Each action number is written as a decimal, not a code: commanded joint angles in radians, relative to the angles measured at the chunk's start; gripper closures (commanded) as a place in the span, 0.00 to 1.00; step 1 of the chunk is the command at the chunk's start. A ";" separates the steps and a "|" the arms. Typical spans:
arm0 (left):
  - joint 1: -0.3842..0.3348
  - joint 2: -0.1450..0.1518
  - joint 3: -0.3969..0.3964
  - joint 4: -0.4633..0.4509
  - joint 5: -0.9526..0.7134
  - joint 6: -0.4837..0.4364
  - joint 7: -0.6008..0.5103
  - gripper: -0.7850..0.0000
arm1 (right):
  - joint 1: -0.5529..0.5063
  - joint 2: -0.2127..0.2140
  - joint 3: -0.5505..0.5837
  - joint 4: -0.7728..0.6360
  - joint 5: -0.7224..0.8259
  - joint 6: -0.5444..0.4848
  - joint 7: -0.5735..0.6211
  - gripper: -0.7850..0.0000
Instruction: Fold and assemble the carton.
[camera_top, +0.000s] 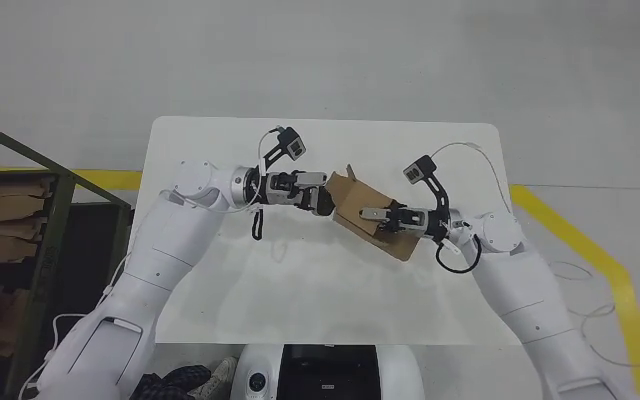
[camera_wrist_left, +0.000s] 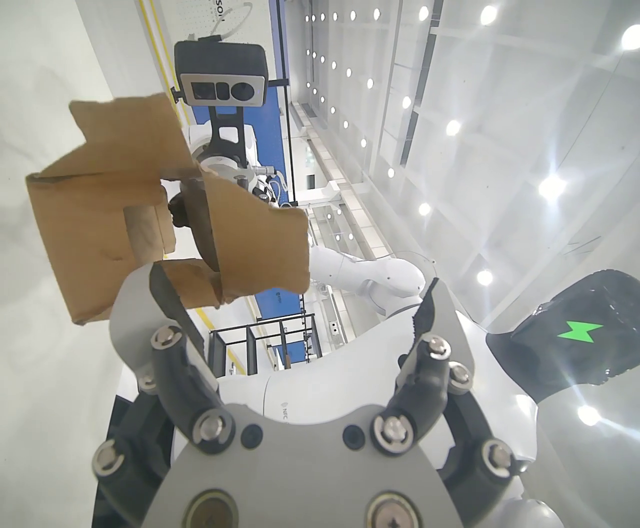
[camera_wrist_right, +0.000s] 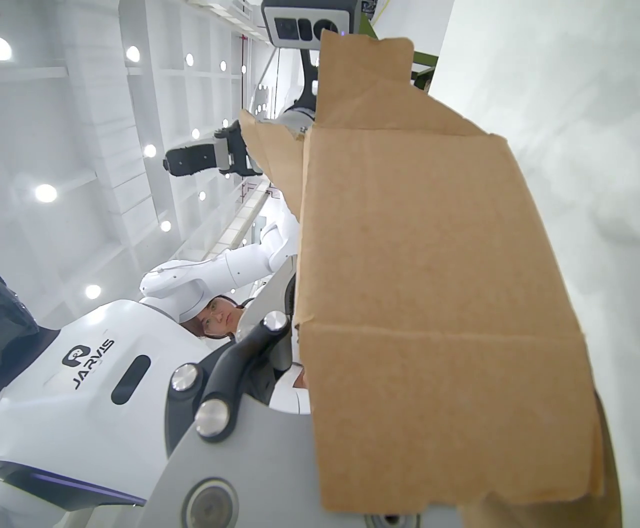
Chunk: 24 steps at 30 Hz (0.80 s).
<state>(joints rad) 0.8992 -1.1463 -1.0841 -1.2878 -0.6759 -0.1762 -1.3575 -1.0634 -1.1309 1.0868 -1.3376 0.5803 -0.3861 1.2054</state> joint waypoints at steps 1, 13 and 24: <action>-0.002 0.000 0.001 0.000 -0.001 0.001 -0.002 0.00 | 0.002 -0.001 -0.005 -0.001 0.000 0.002 0.009 1.00; -0.014 -0.006 0.019 0.003 -0.004 0.003 -0.007 0.00 | 0.016 -0.011 -0.039 0.004 0.004 0.005 0.017 1.00; -0.015 -0.006 0.012 0.014 -0.002 -0.004 -0.004 0.00 | 0.019 -0.015 -0.043 0.010 0.020 0.004 0.029 1.00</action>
<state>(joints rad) 0.8841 -1.1528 -1.0695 -1.2745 -0.6808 -0.1793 -1.3638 -1.0441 -1.1456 1.0433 -1.3280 0.5983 -0.3816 1.2309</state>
